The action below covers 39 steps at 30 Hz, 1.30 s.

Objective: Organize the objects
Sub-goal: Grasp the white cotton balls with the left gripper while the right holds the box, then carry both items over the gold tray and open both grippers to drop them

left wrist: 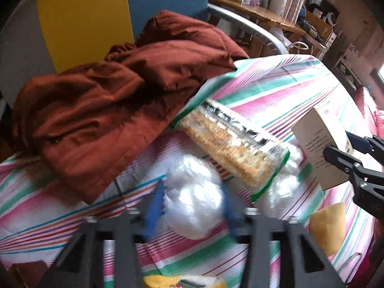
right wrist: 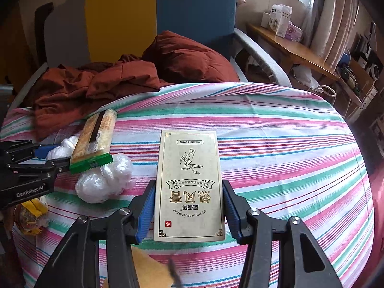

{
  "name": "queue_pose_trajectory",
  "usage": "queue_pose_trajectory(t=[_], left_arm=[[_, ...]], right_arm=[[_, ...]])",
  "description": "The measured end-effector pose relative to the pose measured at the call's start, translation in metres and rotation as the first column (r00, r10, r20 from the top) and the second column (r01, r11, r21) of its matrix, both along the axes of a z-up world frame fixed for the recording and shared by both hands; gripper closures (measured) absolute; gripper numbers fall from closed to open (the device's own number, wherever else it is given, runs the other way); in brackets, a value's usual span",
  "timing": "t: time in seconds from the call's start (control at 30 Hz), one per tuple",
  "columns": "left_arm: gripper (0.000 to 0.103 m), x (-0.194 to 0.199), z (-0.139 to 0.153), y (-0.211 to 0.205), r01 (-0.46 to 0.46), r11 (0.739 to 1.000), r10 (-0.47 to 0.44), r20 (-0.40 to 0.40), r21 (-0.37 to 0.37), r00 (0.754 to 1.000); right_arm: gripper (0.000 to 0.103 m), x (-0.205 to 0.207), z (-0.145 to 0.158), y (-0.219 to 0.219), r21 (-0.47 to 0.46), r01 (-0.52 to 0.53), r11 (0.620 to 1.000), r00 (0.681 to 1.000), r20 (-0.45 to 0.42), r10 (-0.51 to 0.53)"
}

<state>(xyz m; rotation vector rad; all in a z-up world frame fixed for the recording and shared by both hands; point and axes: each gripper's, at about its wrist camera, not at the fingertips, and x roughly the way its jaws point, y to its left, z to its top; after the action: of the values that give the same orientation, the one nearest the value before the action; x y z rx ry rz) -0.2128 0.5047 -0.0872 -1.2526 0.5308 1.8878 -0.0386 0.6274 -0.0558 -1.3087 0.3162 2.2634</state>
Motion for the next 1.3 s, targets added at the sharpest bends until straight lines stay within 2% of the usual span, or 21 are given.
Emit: queue_pose_trajectory(t=[0.1, 0.27, 0.43, 0.57, 0.63, 0.93, 1.3], left_arm=[[0.065, 0.002, 0.004, -0.010, -0.012, 0.999, 0.012, -0.003, 0.036, 1.000], [0.065, 0.017, 0.032, -0.038, -0.033, 0.992, 0.041, -0.057, 0.123, 0.998], [0.064, 0.051, 0.063, -0.068, -0.026, 0.987, 0.053, -0.166, 0.162, 0.985], [0.064, 0.083, 0.085, -0.100, -0.033, 0.982, 0.081, -0.256, 0.187, 0.963], [0.064, 0.093, 0.089, -0.114, -0.044, 0.980, 0.098, -0.277, 0.195, 0.956], [0.064, 0.130, 0.102, -0.189, -0.156, 0.959, 0.219, -0.268, 0.237, 0.938], [0.064, 0.138, 0.095, -0.248, -0.259, 0.934, 0.318, -0.244, 0.245, 0.916]], right_arm=[[0.051, 0.001, 0.000, 0.001, 0.002, -0.001, 1.000, 1.000, -0.004, 0.001], [0.051, 0.004, 0.007, 0.002, 0.009, 0.001, 1.000, 0.999, -0.041, -0.001], [0.051, 0.004, 0.012, -0.006, 0.031, -0.025, 0.999, 0.997, -0.070, 0.027], [0.051, 0.003, 0.015, -0.012, 0.050, -0.045, 0.998, 0.995, -0.090, 0.050], [0.051, 0.003, 0.016, -0.017, 0.062, -0.057, 0.996, 0.993, -0.098, 0.062], [0.051, 0.000, 0.013, -0.029, 0.123, -0.072, 0.990, 0.993, -0.086, 0.083], [0.051, -0.001, 0.012, -0.034, 0.182, -0.052, 0.982, 0.995, -0.069, 0.066]])
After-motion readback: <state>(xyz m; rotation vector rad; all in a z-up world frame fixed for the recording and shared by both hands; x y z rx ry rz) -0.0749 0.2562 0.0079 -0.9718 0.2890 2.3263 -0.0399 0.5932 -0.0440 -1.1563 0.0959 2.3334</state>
